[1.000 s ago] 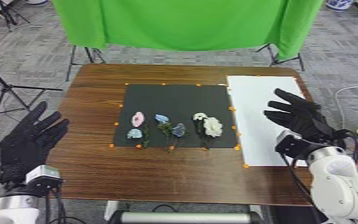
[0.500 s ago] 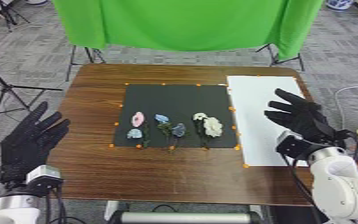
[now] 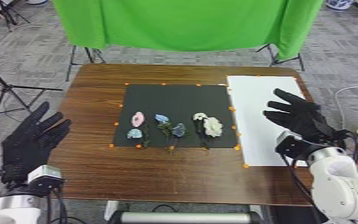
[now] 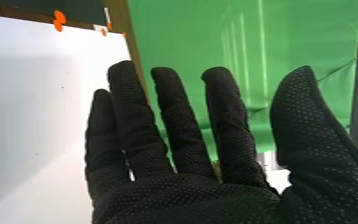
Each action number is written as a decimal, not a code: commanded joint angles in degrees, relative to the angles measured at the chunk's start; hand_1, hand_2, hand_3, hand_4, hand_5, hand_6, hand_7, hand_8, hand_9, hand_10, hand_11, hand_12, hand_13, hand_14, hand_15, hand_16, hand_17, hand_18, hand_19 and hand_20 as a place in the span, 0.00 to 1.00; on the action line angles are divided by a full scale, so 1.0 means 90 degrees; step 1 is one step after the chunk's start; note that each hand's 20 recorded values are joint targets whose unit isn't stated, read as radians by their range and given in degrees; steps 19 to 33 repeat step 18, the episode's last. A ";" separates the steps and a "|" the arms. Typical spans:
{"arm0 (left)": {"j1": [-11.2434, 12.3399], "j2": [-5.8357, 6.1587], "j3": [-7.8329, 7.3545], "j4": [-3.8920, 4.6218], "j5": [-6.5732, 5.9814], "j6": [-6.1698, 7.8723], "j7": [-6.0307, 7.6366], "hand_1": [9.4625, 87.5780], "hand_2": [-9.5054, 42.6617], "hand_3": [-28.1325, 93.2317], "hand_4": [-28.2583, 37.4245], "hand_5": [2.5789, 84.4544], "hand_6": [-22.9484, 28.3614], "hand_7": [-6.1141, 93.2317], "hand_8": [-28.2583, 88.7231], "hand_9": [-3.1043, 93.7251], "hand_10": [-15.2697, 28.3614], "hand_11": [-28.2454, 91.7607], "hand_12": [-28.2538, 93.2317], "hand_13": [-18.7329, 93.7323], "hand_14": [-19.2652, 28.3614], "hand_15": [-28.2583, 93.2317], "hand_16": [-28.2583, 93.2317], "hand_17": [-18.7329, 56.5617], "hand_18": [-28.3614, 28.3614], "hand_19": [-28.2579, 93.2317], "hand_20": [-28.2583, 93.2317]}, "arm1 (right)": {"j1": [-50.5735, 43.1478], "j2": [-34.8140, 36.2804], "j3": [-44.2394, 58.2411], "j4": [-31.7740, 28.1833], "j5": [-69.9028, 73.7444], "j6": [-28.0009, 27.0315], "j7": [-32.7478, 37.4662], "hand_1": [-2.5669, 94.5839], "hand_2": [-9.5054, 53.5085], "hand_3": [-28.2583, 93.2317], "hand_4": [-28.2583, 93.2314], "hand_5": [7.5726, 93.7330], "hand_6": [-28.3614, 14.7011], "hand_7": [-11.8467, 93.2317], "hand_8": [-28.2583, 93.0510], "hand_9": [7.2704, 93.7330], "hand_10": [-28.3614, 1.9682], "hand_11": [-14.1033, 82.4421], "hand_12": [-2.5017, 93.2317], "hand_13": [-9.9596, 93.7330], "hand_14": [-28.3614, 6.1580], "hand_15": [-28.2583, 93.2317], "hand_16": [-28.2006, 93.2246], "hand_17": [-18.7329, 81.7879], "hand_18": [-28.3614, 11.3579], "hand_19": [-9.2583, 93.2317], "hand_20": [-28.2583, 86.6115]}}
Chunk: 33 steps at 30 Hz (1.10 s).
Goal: Arrange flowers
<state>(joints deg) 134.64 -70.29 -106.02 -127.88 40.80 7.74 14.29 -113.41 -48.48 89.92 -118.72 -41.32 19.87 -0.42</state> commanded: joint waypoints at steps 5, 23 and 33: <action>0.0023 0.0015 0.0036 -0.0024 0.0043 -0.0042 -0.0064 0.18 0.28 0.90 0.11 0.42 0.61 0.18 0.16 0.40 0.80 0.43 0.31 0.41 0.96 0.60 0.17 0.17 1.00 0.76 0.10 | -0.0102 0.0035 0.0043 -0.0021 0.0033 -0.0010 -0.0175 0.20 0.34 1.00 0.05 0.47 0.72 0.30 0.10 0.51 0.42 0.28 0.15 0.49 0.23 0.50 0.33 0.24 0.18 0.60 0.43; 0.0008 0.0027 0.0049 -0.0012 0.0025 -0.0007 -0.0064 0.18 0.28 0.90 0.12 0.42 0.61 0.18 0.16 0.40 0.80 0.43 0.31 0.41 0.96 0.60 0.17 0.17 1.00 0.76 0.10 | -0.0048 -0.0025 0.0034 -0.0018 -0.0040 -0.0048 -0.0104 0.20 0.34 1.00 0.05 0.47 0.72 0.30 0.10 0.51 0.42 0.28 0.15 0.49 0.23 0.50 0.33 0.24 0.18 0.60 0.43; 0.0008 0.0027 0.0049 -0.0012 0.0025 -0.0007 -0.0064 0.18 0.28 0.90 0.12 0.42 0.61 0.18 0.16 0.40 0.80 0.43 0.31 0.41 0.96 0.60 0.17 0.17 1.00 0.76 0.10 | -0.0048 -0.0025 0.0034 -0.0018 -0.0040 -0.0048 -0.0104 0.20 0.34 1.00 0.05 0.47 0.72 0.30 0.10 0.51 0.42 0.28 0.15 0.49 0.23 0.50 0.33 0.24 0.18 0.60 0.43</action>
